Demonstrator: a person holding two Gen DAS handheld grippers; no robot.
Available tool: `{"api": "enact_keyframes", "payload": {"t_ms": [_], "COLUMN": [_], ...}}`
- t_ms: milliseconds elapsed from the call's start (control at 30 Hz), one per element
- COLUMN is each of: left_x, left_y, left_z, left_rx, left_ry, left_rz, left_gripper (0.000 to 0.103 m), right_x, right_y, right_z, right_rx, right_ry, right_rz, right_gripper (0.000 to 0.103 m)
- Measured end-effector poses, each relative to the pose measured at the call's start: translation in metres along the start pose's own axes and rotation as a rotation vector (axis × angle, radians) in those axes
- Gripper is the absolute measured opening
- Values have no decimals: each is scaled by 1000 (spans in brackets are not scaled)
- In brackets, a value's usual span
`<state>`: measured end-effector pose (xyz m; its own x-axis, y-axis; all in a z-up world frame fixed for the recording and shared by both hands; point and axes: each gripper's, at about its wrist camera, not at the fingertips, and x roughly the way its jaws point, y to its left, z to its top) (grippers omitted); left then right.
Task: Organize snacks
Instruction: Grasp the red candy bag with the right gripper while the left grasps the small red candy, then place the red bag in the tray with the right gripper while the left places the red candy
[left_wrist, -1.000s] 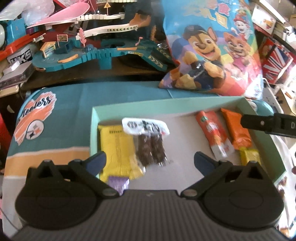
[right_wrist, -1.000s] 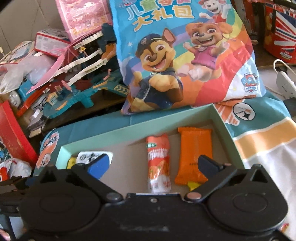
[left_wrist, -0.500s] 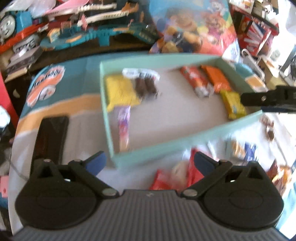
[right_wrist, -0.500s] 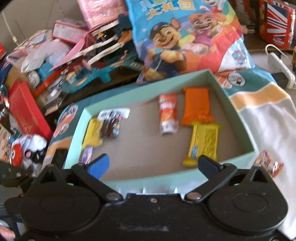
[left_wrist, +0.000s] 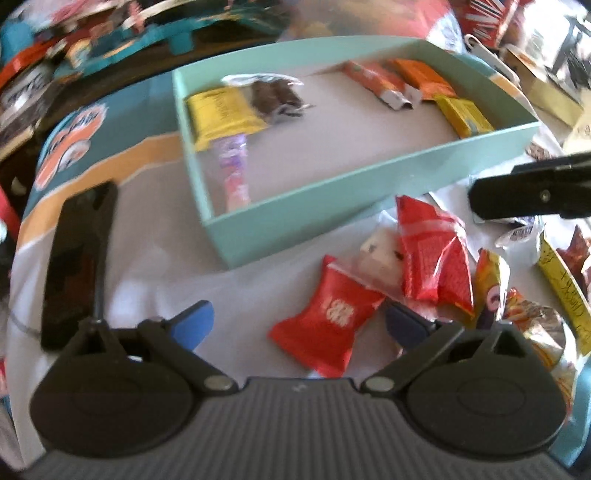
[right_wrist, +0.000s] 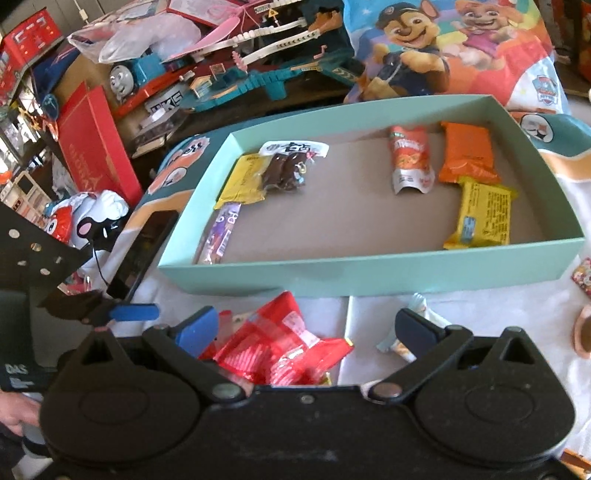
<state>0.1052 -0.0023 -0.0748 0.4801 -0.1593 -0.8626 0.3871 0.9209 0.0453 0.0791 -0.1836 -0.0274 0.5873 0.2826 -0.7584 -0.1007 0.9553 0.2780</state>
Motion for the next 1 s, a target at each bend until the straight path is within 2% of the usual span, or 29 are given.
{"api": "enact_keyframes", "payload": {"t_ms": [33, 100, 133, 200, 267, 367, 433, 500, 567, 667, 733, 767, 800, 833, 900, 933, 967, 1000], "left_x": [3, 7, 6, 3, 0, -5, -8, -11, -12, -13, -13, -12, -12, -11, -10, -10, -10, -11], "left_y": [-3, -7, -9, -8, 0, 18, 32, 42, 47, 46, 43, 41, 40, 38, 32, 29, 27, 24], "left_z": [2, 2, 3, 3, 1, -8, -14, -19, -21, -21, -20, -21, -21, -21, -21, -21, -20, -21], "left_rx": [9, 16, 17, 10, -34, -123, -202, -263, -292, -280, -264, -257, -249, -243, -224, -210, -196, -185], "left_ry": [-2, 3, -8, -13, -1, 6, 21, 18, 17, 14, 12, 11, 9, 8, 5, 3, -2, -4], "left_rz": [-4, -27, -28, -46, -62, -36, -16, -33, -41, -42, -50, -51, -52, -52, -41, -31, -9, 10], "left_gripper": [82, 68, 52, 36, 35, 35, 35, 36, 36, 41, 48, 50, 53, 57, 57, 53, 45, 33], "right_x": [0, 2, 3, 8, 14, 21, 27, 36, 43, 50, 49, 48, 47, 46, 44, 42, 40, 38], "right_y": [-1, -3, -4, -5, -5, 3, 11, 20, 28, 37, 41, 43, 44, 44, 39, 37, 35, 33], "right_z": [-1, -2, -2, -1, -2, -4, -6, -8, -10, -15, -20, -23, -25, -28, -28, -28, -27, -26], "right_rx": [-2, -4, -3, -6, -14, -48, -95, -144, -188, -245, -292, -321, -343, -362, -332, -310, -289, -266], "right_ry": [0, 2, 5, 13, 25, 41, 49, 64, 81, 109, 110, 106, 102, 98, 97, 93, 83, 78], "right_rz": [0, 2, 5, 14, 23, 43, 53, 59, 65, 54, 35, 17, -7, -39, -50, -59, -73, -79], "right_gripper": [103, 103, 103, 103, 103, 103, 103, 103, 103, 102, 96, 88, 75, 70, 62, 60, 58, 56]}}
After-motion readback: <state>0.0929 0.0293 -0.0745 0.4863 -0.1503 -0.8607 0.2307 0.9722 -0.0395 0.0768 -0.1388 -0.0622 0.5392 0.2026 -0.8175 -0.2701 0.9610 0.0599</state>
